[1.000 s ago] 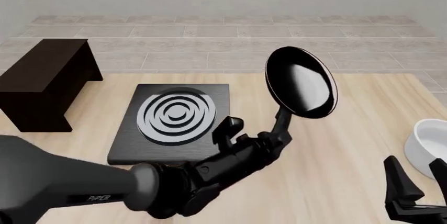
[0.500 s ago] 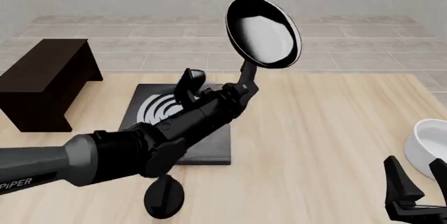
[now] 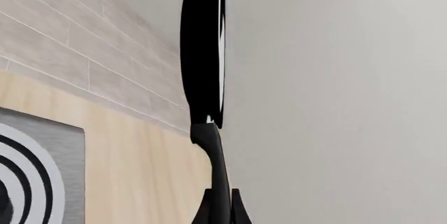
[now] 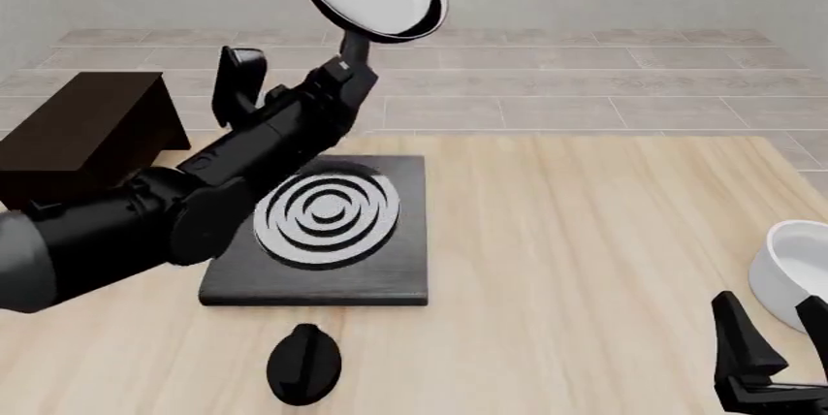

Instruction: Put the frying pan on top of the cabinet.

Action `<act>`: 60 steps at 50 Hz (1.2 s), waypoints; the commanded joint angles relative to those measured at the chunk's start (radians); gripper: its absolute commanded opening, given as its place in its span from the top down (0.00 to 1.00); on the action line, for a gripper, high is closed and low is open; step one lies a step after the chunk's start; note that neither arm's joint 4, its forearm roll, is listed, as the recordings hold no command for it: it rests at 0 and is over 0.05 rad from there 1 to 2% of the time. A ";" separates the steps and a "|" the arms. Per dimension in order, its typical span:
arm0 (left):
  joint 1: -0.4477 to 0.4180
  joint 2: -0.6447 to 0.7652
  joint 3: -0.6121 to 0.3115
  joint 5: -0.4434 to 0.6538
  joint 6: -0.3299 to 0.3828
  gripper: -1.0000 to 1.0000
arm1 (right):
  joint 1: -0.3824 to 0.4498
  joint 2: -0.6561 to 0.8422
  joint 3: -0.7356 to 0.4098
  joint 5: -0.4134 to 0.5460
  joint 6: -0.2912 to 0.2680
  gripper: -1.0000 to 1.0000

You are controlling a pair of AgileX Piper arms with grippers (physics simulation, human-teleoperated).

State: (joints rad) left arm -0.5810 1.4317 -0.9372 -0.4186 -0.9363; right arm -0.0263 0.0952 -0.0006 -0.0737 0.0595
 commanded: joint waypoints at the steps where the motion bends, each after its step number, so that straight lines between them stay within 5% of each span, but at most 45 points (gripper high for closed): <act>1: 0.118 -0.074 -0.025 0.010 -0.020 1.00 | 0.003 0.002 0.000 -0.001 -0.001 0.00; 32: 0.386 -0.130 0.023 -0.023 -0.180 1.00 | 0.004 0.003 0.000 0.000 -0.005 0.00; 60: 0.534 -0.103 0.042 -0.033 -0.260 1.00 | 0.004 0.032 0.000 -0.026 -0.003 0.00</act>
State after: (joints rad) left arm -0.0893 1.3310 -0.8786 -0.4228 -1.1693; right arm -0.0221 0.1151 -0.0006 -0.0889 0.0560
